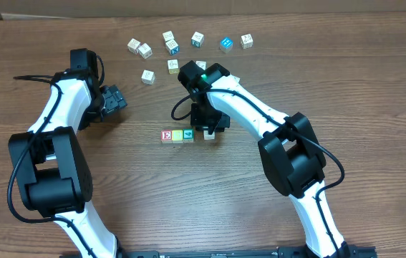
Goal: Form a horizontal line
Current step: 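Carry the white M block toward the right end of the row, then lower the white M block beside the green 4 block with the right gripper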
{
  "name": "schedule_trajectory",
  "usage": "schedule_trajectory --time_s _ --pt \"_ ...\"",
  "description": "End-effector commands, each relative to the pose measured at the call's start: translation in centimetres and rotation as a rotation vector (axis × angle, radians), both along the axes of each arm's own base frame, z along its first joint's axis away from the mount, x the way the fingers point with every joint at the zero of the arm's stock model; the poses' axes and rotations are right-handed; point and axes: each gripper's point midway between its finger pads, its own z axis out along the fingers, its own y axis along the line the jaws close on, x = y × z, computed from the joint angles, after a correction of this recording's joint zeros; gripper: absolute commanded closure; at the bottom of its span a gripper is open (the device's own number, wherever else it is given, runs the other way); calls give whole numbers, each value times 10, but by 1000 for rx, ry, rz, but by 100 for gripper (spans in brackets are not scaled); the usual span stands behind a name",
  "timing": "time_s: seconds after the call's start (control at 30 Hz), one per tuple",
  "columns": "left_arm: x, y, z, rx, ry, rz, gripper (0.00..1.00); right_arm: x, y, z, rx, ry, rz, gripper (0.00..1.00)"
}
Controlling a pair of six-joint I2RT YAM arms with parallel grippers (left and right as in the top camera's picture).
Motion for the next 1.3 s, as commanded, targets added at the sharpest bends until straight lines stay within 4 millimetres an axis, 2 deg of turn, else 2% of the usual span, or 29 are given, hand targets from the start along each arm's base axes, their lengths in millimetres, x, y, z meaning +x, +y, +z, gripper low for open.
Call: schedule_trajectory --time_s 0.0,0.07,0.2,0.27,0.57,0.87,0.97,1.07,1.13,1.17,1.27 --pt "0 0 4 12 -7 1 0 -1 4 10 34 -4 -12 67" --pt "0 0 4 12 -7 1 0 -1 4 10 35 -4 -12 67" --pt "0 0 3 12 -7 1 1 2 6 10 43 -17 -4 53" --pt "0 0 3 12 -7 1 0 12 3 9 23 -62 -5 50" --pt "0 0 3 12 -7 1 0 38 -8 12 -41 -184 -19 48" --pt "0 0 4 12 -7 1 0 48 -43 11 -72 -151 -88 49" --pt "0 0 4 12 -7 1 1 43 -57 10 -100 -111 -105 57" --pt "0 0 4 12 -7 1 0 34 -67 11 -129 -67 -112 72" --pt "0 0 3 12 -7 1 0 28 -71 11 -144 -43 -110 85" --pt "0 0 3 12 -7 1 0 26 -71 10 -146 -36 -109 94" --pt "0 0 4 12 -7 1 0 18 -69 6 -134 -3 -107 96"
